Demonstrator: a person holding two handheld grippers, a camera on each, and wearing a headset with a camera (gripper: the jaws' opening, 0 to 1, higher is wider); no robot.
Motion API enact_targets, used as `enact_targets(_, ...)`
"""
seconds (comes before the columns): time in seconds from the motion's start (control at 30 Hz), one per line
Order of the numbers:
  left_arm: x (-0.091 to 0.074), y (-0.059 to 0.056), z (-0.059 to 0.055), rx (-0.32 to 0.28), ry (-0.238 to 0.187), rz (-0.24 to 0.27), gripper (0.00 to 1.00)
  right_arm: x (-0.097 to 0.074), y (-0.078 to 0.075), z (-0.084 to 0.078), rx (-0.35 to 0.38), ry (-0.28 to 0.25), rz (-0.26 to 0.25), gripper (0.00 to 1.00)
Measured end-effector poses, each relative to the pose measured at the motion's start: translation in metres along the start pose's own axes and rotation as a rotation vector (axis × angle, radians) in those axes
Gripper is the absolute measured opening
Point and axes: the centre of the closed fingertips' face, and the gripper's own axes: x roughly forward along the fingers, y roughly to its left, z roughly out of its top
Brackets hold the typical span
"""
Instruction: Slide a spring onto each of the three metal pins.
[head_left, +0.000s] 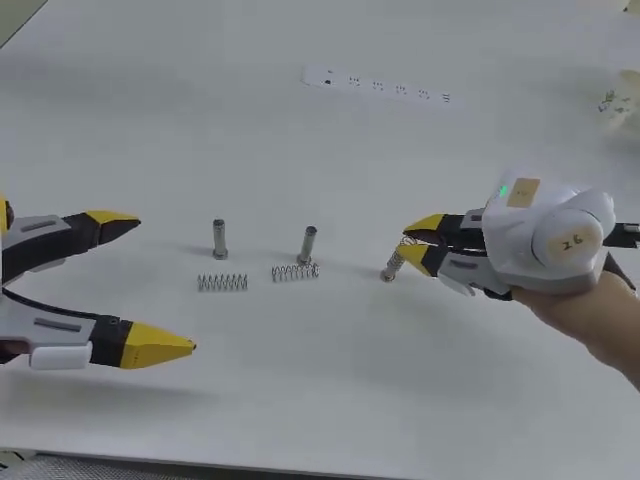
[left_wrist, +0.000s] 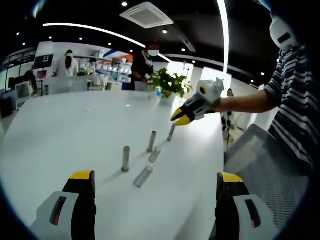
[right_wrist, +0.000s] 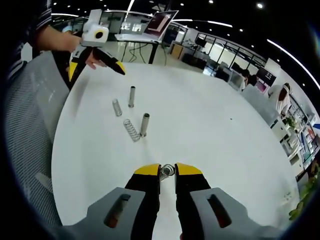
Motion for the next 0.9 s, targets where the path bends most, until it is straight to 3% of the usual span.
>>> enact_targets(0.9, -0.002, -0.002, 0.000, 0.001, 0.006, -0.003, 0.98, 0.009, 0.005, -0.013, 0.043, 0.033, 0.020, 0.09)
